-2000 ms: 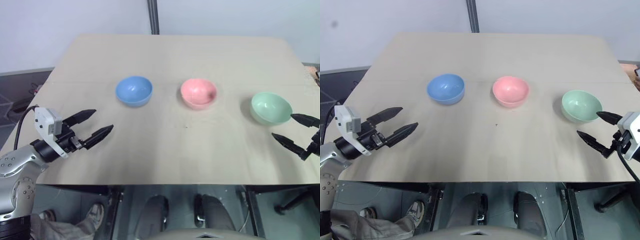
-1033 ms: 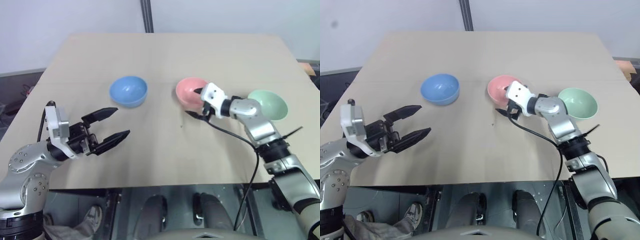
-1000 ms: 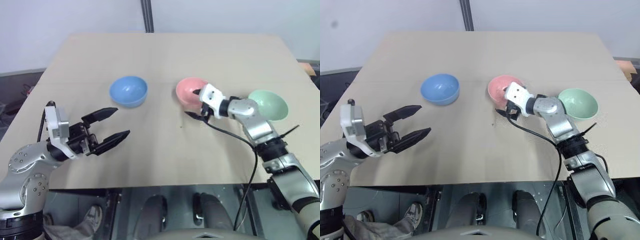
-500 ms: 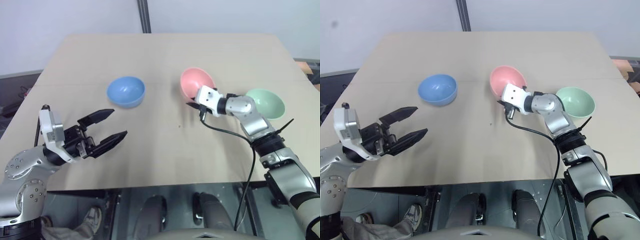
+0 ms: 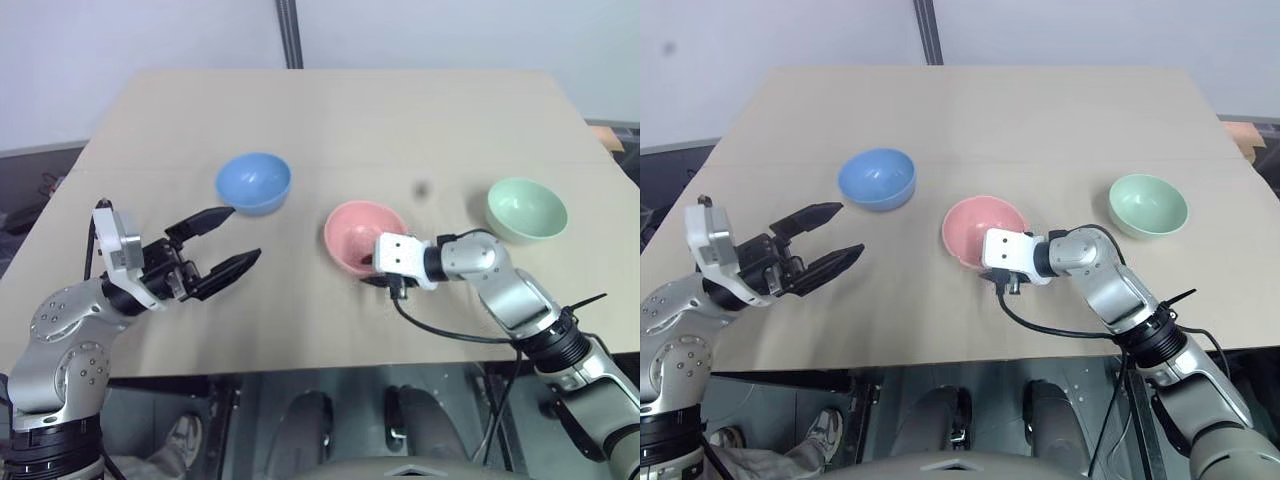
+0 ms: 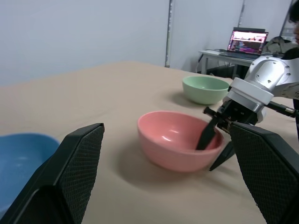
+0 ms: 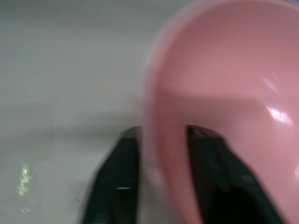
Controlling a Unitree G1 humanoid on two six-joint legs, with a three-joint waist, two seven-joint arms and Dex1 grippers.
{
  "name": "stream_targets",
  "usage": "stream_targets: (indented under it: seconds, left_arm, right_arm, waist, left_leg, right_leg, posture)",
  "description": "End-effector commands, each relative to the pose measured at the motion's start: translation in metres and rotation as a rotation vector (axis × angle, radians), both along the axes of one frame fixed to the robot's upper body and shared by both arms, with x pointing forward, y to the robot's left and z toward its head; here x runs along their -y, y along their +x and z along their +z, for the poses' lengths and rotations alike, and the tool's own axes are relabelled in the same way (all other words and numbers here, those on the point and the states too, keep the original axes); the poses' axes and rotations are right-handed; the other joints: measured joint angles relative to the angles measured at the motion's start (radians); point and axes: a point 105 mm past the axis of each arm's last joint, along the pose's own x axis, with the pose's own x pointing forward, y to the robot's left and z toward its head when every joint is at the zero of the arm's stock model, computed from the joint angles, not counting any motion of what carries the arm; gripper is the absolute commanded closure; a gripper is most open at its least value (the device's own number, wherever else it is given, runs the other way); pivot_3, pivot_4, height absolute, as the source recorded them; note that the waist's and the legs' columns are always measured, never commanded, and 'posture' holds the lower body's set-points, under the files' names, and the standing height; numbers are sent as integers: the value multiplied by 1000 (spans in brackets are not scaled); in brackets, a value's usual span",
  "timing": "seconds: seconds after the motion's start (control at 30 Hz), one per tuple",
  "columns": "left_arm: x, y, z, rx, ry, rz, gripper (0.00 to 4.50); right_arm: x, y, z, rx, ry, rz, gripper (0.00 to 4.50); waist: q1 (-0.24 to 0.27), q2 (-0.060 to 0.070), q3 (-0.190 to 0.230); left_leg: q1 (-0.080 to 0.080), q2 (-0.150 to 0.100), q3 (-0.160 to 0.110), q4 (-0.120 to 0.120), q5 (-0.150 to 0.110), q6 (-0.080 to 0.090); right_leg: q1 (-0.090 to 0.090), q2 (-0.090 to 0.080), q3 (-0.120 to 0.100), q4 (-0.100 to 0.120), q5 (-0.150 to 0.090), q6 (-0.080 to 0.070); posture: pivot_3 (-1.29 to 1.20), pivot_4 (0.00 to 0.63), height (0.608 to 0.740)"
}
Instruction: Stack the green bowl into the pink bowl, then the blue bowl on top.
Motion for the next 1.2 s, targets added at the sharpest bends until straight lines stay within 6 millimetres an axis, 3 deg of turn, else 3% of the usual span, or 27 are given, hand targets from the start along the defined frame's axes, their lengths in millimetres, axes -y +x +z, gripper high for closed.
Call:
stream_targets:
  seconds: [0.03,0.13,0.23,0.3,0.4,0.47,0.53,0.73,0.83,1.03,1.1,1.2]
  left_arm:
    - [0,0,6,31,11,-5,0]
    - [1,0,6,29,9,-8,0]
    - [2,1,4,21,-4,-10,0]
    - [3,2,2,17,-7,-12,0]
    - [5,3,1,15,-10,-15,0]
    - [7,3,0,12,-12,-22,0]
    - [7,3,-1,7,-11,-28,0]
    - [6,2,0,5,1,-28,0]
    - [6,1,0,3,3,-29,0]
    - [6,1,0,0,3,-24,0]
    - [6,2,-1,1,0,-16,0]
    - [4,5,-2,1,-7,21,0]
  right_arm:
    - [4,4,50,132,110,-66,993]
    - [16,0,73,84,255,-159,993]
    - [48,14,83,80,336,-339,993]
    - [89,39,82,180,308,-545,993]
    - [123,55,77,237,276,-701,993]
    - [161,69,66,249,251,-874,993]
    - [179,74,58,252,223,-938,993]
    - [193,75,41,172,228,-1005,993]
    - [193,76,38,154,246,-1010,1607]
    - [182,76,45,150,268,-961,4371]
    - [171,76,57,201,287,-899,4444]
    - [138,68,82,265,364,-722,4444]
  waist:
    - [0,0,0]
    - [1,0,0]
    - [3,0,0]
    - [4,0,0]
    - [4,0,0]
    - [2,0,0]
    - [0,0,0]
    - [-6,0,0]
    - [-3,0,0]
    - [-2,0,0]
    - [-2,0,0]
    - [-4,0,0]
  left_leg:
    - [0,0,0,0,0,0]
    - [-1,1,0,0,0,-1]
    - [-1,1,0,0,0,-1]
    - [-1,0,1,0,0,-1]
    - [-1,-1,1,0,0,0]
    - [-1,-1,1,0,0,0]
    - [-1,0,2,0,0,0]
    - [0,1,5,-2,0,0]
    - [0,2,5,-2,0,0]
    - [0,1,7,-1,0,0]
    - [0,1,7,-2,0,0]
    - [-1,1,7,-2,0,0]
  right_leg:
    - [0,0,0,0,0,0]
    - [-1,1,0,0,1,2]
    - [0,1,0,-1,1,2]
    - [0,0,0,-1,1,1]
    - [0,-1,1,-1,0,-1]
    - [0,0,1,-1,0,0]
    - [0,1,1,-1,0,0]
    - [-2,4,6,-1,1,2]
    - [-2,4,6,-1,1,2]
    - [-2,3,8,-1,1,2]
    - [-3,3,8,-1,1,2]
    - [-5,3,9,0,1,2]
  posture:
    - [0,150,740]
    - [0,150,740]
    - [0,150,740]
    - [0,150,740]
    - [0,150,740]
    - [0,150,740]
    - [0,150,740]
    - [0,150,740]
    - [0,150,740]
    - [0,150,740]
    - [0,150,740]
    - [0,150,740]
